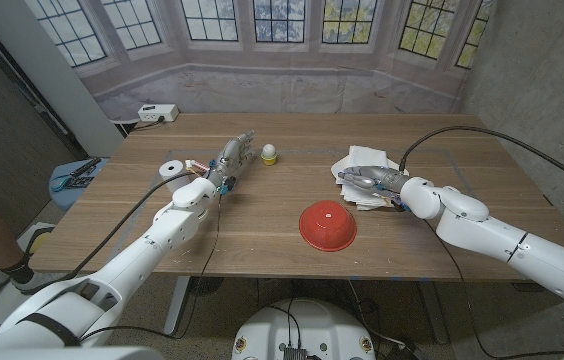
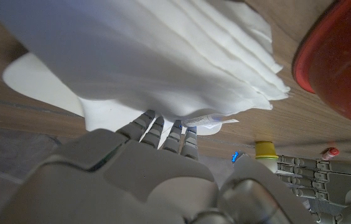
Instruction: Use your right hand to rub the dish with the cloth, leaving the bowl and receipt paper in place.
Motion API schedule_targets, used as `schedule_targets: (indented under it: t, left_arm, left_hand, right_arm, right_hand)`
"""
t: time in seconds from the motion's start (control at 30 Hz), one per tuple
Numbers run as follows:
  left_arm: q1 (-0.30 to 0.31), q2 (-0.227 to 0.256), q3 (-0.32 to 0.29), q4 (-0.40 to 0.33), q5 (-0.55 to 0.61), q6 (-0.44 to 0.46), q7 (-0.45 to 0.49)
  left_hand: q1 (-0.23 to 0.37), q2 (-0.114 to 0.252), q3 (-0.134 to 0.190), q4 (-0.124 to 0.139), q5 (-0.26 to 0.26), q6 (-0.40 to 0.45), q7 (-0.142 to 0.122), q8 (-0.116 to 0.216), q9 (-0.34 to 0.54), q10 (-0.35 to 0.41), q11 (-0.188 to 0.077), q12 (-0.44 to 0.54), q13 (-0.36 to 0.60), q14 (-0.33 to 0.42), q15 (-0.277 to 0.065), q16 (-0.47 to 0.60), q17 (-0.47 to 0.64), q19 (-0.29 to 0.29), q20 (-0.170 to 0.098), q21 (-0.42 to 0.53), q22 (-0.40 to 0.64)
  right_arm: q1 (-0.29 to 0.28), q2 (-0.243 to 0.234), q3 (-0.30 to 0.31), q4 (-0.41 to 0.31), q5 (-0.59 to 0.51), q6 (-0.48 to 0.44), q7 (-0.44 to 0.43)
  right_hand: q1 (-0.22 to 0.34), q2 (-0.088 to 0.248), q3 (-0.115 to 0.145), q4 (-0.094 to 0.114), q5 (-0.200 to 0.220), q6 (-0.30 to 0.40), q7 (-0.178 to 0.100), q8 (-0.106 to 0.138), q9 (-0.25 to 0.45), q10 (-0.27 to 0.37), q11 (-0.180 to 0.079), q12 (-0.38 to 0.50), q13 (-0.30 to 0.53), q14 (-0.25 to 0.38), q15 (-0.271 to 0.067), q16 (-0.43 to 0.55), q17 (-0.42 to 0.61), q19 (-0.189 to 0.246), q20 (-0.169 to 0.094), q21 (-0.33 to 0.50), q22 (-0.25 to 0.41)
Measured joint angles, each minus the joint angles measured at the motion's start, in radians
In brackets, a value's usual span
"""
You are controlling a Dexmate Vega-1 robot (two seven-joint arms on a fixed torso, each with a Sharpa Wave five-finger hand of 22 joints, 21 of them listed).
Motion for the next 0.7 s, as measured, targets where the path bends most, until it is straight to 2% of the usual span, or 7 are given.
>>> schedule_targets:
  t: [0.7]
  left_arm:
    - [0.004, 0.0, 0.004, -0.013, 0.005, 0.007, 0.005]
  left_hand:
    - [0.0, 0.0, 0.0, 0.0, 0.0, 0.0, 0.0, 0.0, 0.0, 0.0, 0.0, 0.0, 0.0, 0.004, -0.004, 0.0, 0.0, 0.0, 0.0, 0.0, 0.0]
  right_arm:
    - [-0.014, -0.028, 0.016, 0.004, 0.023, -0.024, -0.01]
  right_hand:
    - [0.0, 0.0, 0.003, -0.003, 0.0, 0.0, 0.0, 0.0, 0.0, 0.0, 0.0, 0.0, 0.0, 0.0, 0.0, 0.0, 0.0, 0.0, 0.0, -0.001, 0.0]
